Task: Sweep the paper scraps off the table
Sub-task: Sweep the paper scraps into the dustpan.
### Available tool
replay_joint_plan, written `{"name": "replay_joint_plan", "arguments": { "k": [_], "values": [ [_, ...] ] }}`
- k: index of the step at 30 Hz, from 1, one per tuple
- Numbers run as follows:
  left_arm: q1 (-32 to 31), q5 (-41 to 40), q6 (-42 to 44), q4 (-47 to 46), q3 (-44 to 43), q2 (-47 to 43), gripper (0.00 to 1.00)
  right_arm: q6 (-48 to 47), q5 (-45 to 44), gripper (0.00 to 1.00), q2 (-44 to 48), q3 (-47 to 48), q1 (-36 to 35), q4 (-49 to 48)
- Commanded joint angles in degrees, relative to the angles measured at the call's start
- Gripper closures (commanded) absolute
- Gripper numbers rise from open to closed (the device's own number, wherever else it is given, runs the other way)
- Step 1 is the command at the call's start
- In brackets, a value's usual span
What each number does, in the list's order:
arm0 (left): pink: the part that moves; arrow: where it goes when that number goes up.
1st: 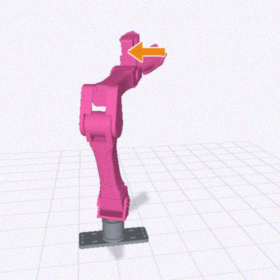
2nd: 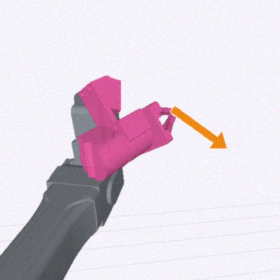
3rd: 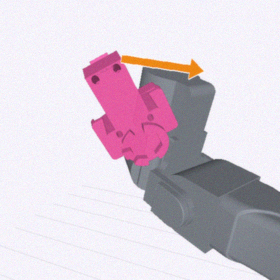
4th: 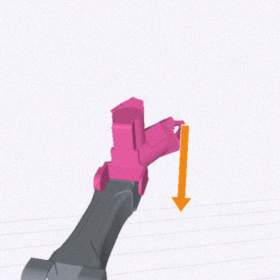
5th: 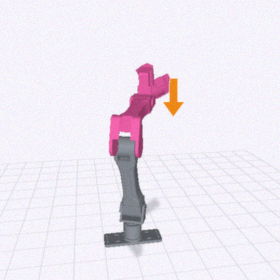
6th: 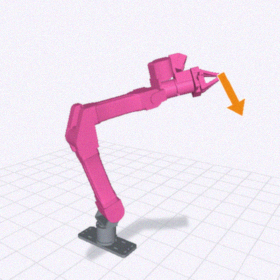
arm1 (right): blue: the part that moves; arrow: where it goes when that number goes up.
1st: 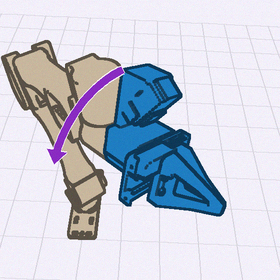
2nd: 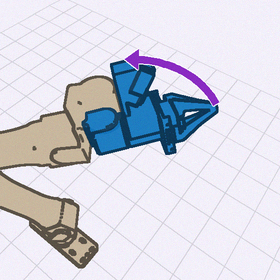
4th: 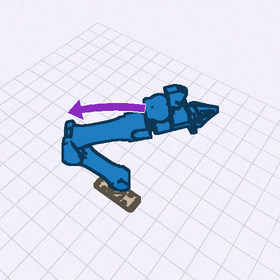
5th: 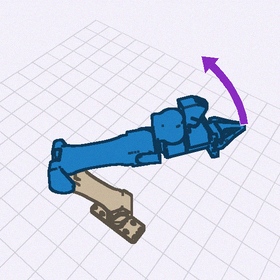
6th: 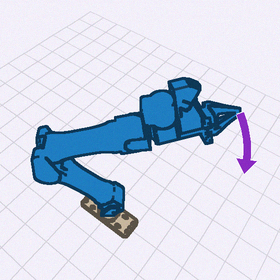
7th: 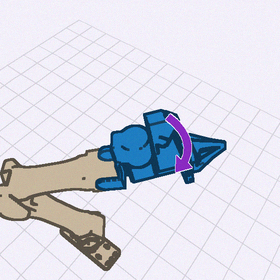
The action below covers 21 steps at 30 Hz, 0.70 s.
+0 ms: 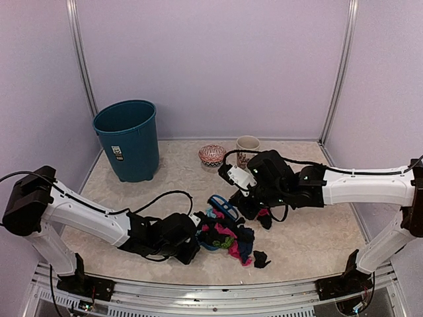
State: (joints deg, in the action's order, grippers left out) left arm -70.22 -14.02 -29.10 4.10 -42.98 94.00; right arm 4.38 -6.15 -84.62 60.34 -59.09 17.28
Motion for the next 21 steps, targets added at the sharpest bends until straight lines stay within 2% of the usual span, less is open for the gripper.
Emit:
{"name": "replay_joint_plan", "arguments": {
  "k": [1,21],
  "values": [
    [-1.0,-3.5,-0.3,-1.5,1.2,-1.9,1.0,1.0,-0.9,1.0,1.9,0.7,-0.5,0.7],
    [-2.1,-11.8,0.8,-2.0,3.3,-11.4,1.0,2.4,-6.5,1.0,6.7,0.4,-0.6,0.0]
  ]
}}
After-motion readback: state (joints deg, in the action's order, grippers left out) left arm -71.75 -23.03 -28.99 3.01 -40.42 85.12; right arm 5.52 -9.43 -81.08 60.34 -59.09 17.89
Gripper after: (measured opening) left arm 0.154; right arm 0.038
